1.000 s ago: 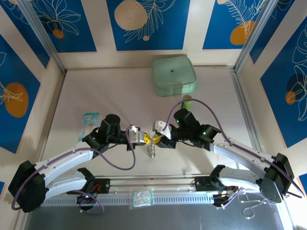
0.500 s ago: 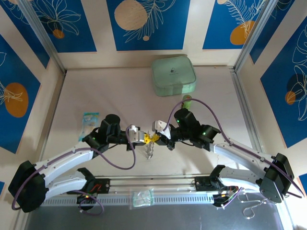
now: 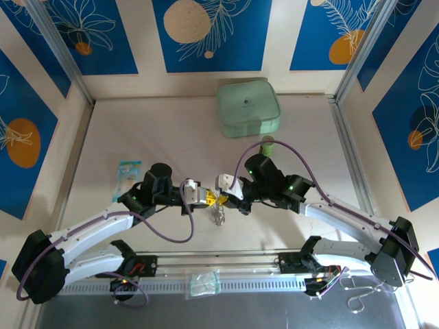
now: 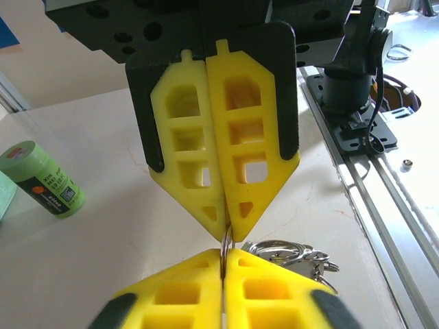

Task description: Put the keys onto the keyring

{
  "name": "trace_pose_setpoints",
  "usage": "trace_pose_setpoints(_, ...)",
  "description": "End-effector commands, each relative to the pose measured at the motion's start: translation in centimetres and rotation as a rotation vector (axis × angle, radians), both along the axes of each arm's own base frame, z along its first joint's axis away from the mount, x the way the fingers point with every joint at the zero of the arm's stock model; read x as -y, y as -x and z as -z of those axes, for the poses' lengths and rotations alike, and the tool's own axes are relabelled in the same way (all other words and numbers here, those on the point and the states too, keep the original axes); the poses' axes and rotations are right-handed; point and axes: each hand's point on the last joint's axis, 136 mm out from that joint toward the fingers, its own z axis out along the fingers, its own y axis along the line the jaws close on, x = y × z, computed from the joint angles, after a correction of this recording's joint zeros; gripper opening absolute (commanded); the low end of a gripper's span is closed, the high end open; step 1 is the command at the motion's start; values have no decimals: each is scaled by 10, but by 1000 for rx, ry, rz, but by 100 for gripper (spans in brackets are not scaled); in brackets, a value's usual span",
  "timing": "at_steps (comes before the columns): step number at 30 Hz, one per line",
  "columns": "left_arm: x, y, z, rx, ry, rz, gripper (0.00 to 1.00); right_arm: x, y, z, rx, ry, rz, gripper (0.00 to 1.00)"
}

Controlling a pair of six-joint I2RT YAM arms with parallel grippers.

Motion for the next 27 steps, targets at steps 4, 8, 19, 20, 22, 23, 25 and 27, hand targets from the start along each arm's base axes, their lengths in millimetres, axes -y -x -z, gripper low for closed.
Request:
trace_pose_setpoints(4, 4, 2, -7, 7, 1, 28, 0, -11, 6, -11, 6, -27, -40, 0)
trace_pose_setpoints(8, 3, 3, -8, 13, 4, 32, 0, -7, 3, -15, 4, -80, -13, 0)
trace_pose_setpoints(19, 2, 5, -26, 21, 97, 24, 0, 35, -18, 2, 45, -180, 233, 39)
trace_pose_setpoints(20, 3, 4, -28, 8, 111, 24, 0, 39, -19, 5, 48, -185, 263, 39)
trace_pose_setpoints(22, 4, 2, -33, -16, 142, 30, 0, 45, -21, 9, 47, -200, 310, 39)
trace_pose_setpoints(23, 5, 1, -35, -31, 158, 34, 0, 47, -21, 10, 42, -210, 328, 39)
trace_pose_setpoints(25, 5, -1, -39, -57, 183, 38, 0, 51, -21, 12, 30, -227, 361, 39)
trace_pose_setpoints(27, 4, -2, -42, -72, 203, 48, 0, 55, -21, 15, 18, -227, 383, 39)
